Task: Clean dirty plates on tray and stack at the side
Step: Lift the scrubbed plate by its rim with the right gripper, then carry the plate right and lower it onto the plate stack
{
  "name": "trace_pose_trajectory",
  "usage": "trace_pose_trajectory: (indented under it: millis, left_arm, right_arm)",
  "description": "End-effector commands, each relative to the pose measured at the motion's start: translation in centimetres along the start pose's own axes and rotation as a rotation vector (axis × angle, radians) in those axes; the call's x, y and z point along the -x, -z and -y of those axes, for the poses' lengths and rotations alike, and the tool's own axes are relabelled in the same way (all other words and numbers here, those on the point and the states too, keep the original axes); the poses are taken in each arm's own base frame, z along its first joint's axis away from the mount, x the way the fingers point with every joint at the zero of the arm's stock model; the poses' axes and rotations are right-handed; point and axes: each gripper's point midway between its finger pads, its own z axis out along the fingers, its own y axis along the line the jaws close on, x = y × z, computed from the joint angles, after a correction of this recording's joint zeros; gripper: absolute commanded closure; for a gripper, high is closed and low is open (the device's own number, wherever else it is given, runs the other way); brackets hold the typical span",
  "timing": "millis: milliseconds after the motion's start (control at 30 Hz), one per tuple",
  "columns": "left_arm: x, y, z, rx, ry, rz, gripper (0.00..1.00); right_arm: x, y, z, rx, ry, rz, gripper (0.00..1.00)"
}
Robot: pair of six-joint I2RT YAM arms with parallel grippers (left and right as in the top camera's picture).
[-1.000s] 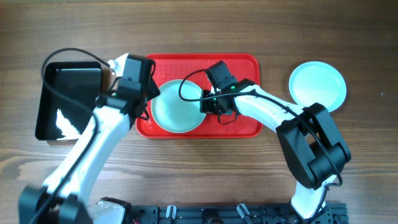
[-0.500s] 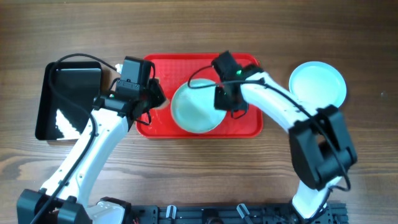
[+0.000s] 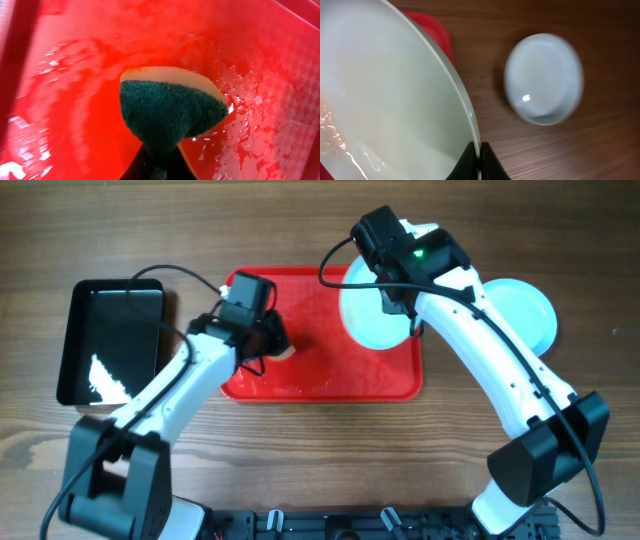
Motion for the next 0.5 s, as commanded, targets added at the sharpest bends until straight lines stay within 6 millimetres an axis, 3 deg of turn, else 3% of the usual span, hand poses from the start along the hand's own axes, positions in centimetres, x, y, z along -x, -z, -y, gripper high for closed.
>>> trace_pose_trajectory:
  millis: [0,467]
  left_arm:
    - [-0.1,-1.3,1.2,-0.029,-0.026,-0.003,0.96]
    - [-0.6,-1.6,1.9,-0.039,-0.046,-0.006,0.96]
  right_arm:
    - [2.2,1.9,3.4,-0.199,0.031,0.142,0.96]
    - [3.3,5.8,2.6,-0.372,0.23,0.307,0.96]
